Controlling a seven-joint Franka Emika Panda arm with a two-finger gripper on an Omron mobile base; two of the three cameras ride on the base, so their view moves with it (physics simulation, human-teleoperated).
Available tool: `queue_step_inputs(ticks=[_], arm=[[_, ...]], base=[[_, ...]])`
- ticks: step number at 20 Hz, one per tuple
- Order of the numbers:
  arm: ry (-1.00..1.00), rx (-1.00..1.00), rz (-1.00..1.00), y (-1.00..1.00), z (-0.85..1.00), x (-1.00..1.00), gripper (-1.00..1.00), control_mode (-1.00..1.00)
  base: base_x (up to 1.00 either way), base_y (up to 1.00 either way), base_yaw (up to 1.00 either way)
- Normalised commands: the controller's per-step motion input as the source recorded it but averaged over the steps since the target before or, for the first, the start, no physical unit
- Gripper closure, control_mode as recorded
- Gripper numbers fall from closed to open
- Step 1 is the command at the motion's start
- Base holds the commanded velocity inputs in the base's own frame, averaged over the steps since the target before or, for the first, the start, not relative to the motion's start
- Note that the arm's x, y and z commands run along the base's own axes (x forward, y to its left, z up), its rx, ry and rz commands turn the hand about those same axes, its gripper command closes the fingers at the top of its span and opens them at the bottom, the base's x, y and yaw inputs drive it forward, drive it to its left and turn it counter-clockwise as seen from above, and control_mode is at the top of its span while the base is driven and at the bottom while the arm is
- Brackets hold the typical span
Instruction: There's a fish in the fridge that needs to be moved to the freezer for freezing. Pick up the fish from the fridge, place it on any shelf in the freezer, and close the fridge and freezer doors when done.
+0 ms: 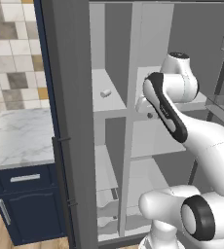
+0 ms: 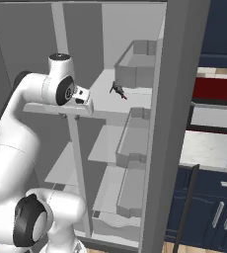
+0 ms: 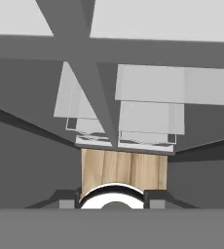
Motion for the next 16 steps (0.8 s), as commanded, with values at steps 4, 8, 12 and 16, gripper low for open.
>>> queue_step_inputs(ticks=[4,8,12,16], arm=[[-0.04,0.00,0.00,0.00,0.00,-0.21,-1.00,-1.00],[-0.05,0.00,0.00,-0.03,0.00,-0.48,-1.00,-1.00],[-0.09,0.00,0.01,-0.40,0.20,-0.05,-1.00,-1.00],[-0.08,0.00,0.00,-0.41,0.47,0.00,-1.00,-1.00]], base=[[0.00,0.00,0.00],[0.00,0.00,0.00],[0.00,0.00,0.00],[0.00,0.00,0.00]])
